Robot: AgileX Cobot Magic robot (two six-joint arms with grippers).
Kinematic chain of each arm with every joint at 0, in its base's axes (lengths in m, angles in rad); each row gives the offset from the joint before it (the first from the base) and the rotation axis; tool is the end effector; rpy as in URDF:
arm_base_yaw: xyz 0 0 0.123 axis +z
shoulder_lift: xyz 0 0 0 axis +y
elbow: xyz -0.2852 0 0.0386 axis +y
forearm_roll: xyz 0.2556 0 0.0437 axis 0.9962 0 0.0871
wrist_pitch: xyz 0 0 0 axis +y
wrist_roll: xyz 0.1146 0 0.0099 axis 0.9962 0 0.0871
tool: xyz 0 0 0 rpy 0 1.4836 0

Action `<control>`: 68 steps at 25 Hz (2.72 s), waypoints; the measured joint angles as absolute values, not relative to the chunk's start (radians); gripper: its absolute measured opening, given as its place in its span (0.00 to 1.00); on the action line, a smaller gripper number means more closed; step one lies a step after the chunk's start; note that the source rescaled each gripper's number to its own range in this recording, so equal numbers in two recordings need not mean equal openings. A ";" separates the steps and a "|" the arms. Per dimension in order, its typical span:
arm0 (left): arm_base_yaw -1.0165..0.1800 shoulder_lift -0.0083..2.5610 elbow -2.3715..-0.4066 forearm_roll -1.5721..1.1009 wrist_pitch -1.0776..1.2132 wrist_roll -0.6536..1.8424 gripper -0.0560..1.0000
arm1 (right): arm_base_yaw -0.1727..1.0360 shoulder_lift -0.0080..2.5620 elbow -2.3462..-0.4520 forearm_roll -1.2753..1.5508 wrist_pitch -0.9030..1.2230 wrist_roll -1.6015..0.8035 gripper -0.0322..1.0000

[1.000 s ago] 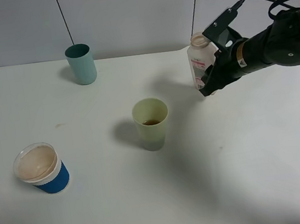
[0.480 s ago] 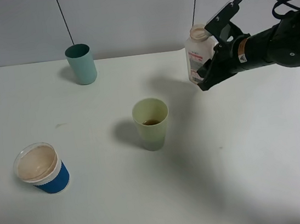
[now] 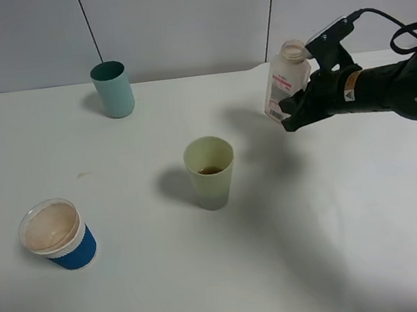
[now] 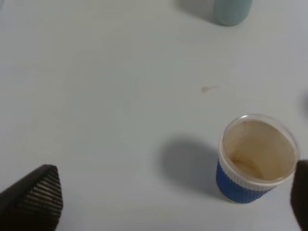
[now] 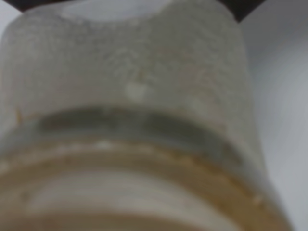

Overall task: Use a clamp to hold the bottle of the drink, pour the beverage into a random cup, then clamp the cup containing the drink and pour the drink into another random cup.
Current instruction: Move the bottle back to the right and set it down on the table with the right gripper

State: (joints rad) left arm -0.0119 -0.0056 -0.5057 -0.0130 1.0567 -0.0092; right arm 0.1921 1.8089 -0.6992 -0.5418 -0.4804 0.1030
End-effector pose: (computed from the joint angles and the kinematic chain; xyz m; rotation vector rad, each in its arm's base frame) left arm 0.0192 -0.0015 0.2722 0.0034 2.0290 -0.0288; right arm 0.3380 0.0936 0.1182 -0.7462 2.0243 0.1487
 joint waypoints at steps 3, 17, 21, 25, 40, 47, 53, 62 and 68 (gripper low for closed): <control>-0.012 -0.006 -0.506 -0.013 1.057 -0.009 0.88 | 0.177 1.819 -0.688 -0.529 -0.502 0.101 0.03; -0.012 -0.006 -0.506 -0.013 1.057 -0.009 0.88 | 0.170 1.826 -0.688 -0.407 -0.472 0.055 0.03; -0.012 -0.006 -0.506 -0.013 1.057 -0.009 0.88 | 0.170 1.826 -0.688 -0.393 -0.462 0.049 0.03; -0.012 -0.006 -0.506 -0.013 1.057 -0.009 0.88 | 0.170 1.826 -0.688 -0.366 -0.445 0.049 0.03; -0.012 -0.006 -0.506 -0.013 1.057 -0.009 0.88 | 0.170 1.826 -0.688 -0.330 -0.397 0.049 0.03; -0.012 -0.006 -0.506 -0.013 1.057 -0.009 0.88 | 0.170 1.826 -0.688 -0.327 -0.378 0.049 0.03; -0.012 -0.006 -0.506 -0.013 1.057 -0.009 0.88 | 0.170 1.826 -0.688 -0.324 -0.366 0.049 0.03; -0.012 -0.006 -0.506 -0.013 1.057 -0.009 0.88 | 0.170 1.826 -0.688 -0.305 -0.341 0.049 0.03; -0.012 -0.006 -0.506 -0.013 1.057 -0.009 0.88 | 0.170 1.826 -0.688 -0.305 -0.340 0.049 0.03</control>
State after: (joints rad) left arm -0.0119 -0.0056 -0.5057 -0.0130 1.0567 -0.0092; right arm 0.1703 1.8261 -0.6875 -0.3047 -0.3400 0.0490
